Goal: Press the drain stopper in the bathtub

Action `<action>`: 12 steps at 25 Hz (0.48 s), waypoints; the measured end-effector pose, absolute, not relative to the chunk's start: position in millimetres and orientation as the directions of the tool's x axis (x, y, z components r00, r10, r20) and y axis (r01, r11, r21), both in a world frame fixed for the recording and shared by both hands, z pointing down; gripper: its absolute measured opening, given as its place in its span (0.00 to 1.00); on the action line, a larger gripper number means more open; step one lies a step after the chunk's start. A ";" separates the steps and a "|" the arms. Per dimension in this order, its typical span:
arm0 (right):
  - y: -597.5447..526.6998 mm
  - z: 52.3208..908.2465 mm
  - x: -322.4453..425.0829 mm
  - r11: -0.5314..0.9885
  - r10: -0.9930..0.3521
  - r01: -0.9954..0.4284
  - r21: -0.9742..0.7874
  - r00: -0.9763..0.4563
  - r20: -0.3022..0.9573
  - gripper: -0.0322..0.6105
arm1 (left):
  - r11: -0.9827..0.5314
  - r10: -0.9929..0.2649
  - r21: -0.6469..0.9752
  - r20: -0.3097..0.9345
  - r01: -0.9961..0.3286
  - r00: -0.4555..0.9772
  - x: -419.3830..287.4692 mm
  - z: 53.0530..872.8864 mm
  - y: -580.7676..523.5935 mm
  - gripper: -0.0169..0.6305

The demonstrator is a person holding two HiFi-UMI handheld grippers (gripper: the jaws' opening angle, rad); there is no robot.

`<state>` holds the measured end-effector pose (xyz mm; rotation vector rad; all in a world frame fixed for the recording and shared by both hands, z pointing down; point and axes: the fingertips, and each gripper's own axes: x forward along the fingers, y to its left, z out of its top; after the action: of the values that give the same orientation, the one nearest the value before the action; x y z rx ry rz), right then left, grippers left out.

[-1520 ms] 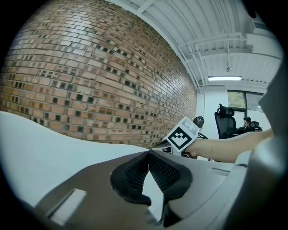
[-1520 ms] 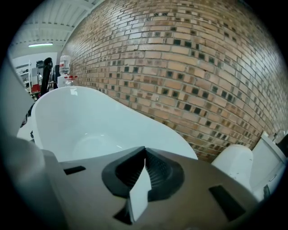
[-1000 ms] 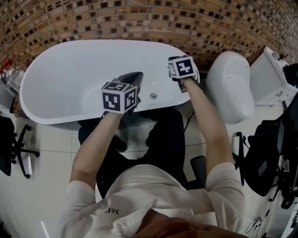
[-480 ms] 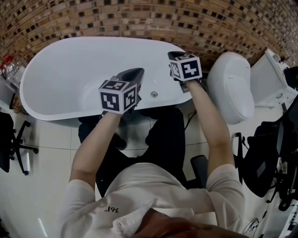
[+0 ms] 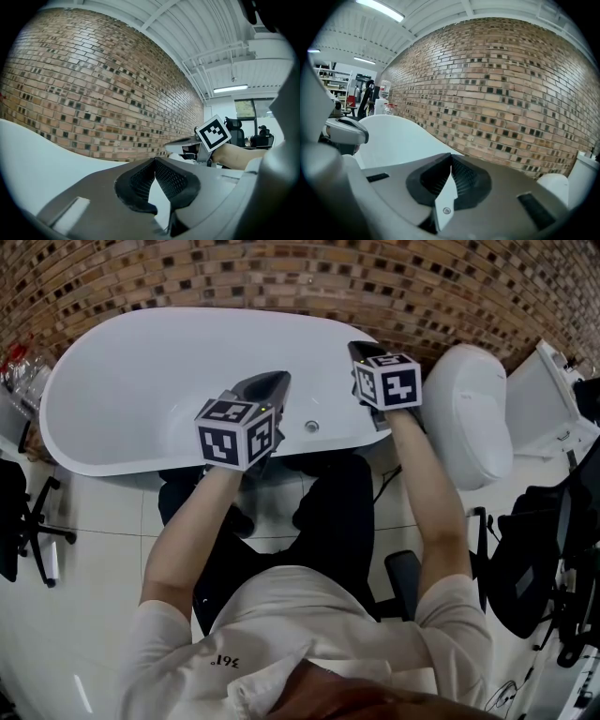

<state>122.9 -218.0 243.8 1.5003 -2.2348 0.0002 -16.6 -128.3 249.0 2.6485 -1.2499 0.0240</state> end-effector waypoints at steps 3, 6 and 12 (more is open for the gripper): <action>-214.6 243.4 123.3 0.411 -0.882 -0.877 0.249 -0.314 0.351 0.07 | -0.617 -0.763 0.177 0.101 -0.766 0.638 -18.5 248.9 -126.5 0.04; -210.9 245.7 128.0 0.404 -0.885 -0.884 0.235 -0.312 0.346 0.07 | -0.613 -0.766 0.182 0.101 -0.769 0.635 -21.7 251.6 -125.0 0.04; -202.6 244.7 130.5 0.393 -0.892 -0.894 0.215 -0.313 0.328 0.07 | -0.599 -0.776 0.195 0.097 -0.777 0.623 -32.9 255.8 -124.5 0.04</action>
<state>130.5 -202.6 244.7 1.5405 -2.2649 0.0096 -32.9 -124.5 255.8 2.6288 -1.2771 0.0027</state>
